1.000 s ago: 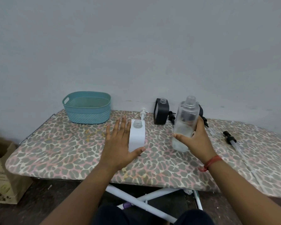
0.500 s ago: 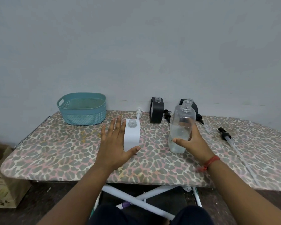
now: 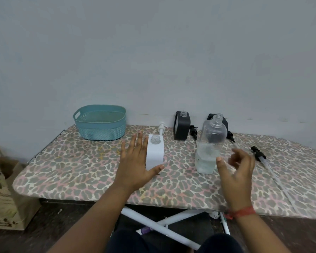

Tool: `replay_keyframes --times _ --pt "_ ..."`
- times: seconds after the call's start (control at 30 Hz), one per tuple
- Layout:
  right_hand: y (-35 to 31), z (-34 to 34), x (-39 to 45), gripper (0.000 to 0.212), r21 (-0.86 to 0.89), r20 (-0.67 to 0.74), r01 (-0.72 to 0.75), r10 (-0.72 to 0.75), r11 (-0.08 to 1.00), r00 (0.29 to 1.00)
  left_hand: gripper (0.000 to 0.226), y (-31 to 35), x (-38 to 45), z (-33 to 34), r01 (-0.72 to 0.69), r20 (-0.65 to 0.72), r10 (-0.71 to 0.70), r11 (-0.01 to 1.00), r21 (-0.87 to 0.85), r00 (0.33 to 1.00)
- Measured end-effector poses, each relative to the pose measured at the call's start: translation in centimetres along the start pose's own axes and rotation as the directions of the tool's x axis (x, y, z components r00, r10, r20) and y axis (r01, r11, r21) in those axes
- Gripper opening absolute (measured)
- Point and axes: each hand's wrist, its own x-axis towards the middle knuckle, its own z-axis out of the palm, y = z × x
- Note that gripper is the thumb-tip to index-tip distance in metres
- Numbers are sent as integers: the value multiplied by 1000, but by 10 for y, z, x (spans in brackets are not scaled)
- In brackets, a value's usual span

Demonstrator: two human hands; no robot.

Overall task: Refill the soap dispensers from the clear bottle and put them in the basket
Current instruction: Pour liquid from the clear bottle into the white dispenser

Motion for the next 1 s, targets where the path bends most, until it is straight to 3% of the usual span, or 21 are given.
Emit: replay_keyframes --times 0.1,0.17,0.27,0.4,0.5,0.63,0.8,1.0 --pt "-18 17 -24 26 -56 121 122 -114 991 986 110 0 0 -1 -2 0 2 1000 4 1000" --pt "-26 35 -33 31 -66 294 130 -105 989 950 109 0 -1 -1 1 -2 -1 1000 8 1000" --pt "-35 63 -35 50 -23 483 26 -11 999 876 107 -1 -3 -3 24 19 -23 1000 -4 1000" --pt "-44 94 -28 58 25 611 -116 77 993 788 106 -3 -7 -6 80 64 -73 990 -115 995" --pt "-56 109 -25 44 180 655 -259 81 949 751 94 -1 -13 -11 127 121 -86 912 -390 989" --pt "-64 122 -31 44 249 633 -254 41 935 773 74 12 -20 -20 206 195 -90 655 -727 977" --pt "-78 149 -45 45 300 603 -290 55 909 796 49 13 -26 -33 345 246 -265 440 -829 932" --pt "-107 195 -63 43 340 600 -298 38 892 799 41 -30 -35 -51 327 189 -355 381 -865 916"
